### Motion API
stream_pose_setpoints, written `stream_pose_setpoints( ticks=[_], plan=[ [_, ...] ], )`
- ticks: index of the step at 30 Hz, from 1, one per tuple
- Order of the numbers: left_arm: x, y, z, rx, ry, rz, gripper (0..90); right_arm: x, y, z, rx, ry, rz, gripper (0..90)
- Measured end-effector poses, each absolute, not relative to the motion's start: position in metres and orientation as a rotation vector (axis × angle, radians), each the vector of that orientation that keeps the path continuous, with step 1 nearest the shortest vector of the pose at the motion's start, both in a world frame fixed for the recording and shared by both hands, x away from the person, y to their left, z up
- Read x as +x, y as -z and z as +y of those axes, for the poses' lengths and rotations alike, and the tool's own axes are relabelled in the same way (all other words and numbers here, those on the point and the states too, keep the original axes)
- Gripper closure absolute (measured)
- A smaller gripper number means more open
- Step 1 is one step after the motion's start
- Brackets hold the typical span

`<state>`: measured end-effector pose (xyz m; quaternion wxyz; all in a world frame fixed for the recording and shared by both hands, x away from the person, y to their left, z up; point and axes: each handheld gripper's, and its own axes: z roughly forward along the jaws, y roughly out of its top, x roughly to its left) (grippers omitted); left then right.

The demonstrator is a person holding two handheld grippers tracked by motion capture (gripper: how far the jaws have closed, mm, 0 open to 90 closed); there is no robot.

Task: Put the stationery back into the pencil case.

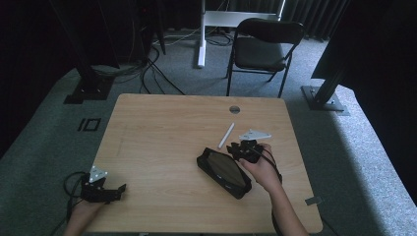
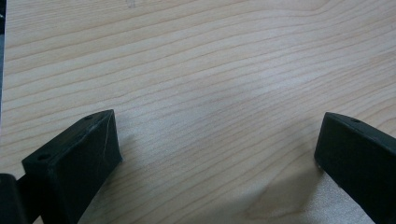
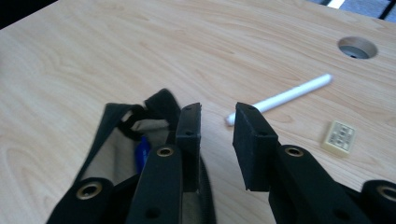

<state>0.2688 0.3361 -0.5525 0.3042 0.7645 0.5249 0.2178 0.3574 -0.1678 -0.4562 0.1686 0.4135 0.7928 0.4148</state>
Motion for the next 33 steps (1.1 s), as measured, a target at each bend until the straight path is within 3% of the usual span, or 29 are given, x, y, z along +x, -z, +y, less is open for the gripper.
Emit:
stream_pose_setpoints(
  ticks=[21, 33],
  plan=[
    [0.269, 0.553, 0.336, 2.025, -0.577, 1.391, 0.2, 0.375, 0.48, -0.187, 1.305, -1.131, 2.131, 70.6],
    [0.269, 0.552, 0.336, 2.025, -0.577, 1.391, 0.2, 0.388, 0.499, -0.203, 1.428, -1.09, 2.06, 60.4]
  ],
)
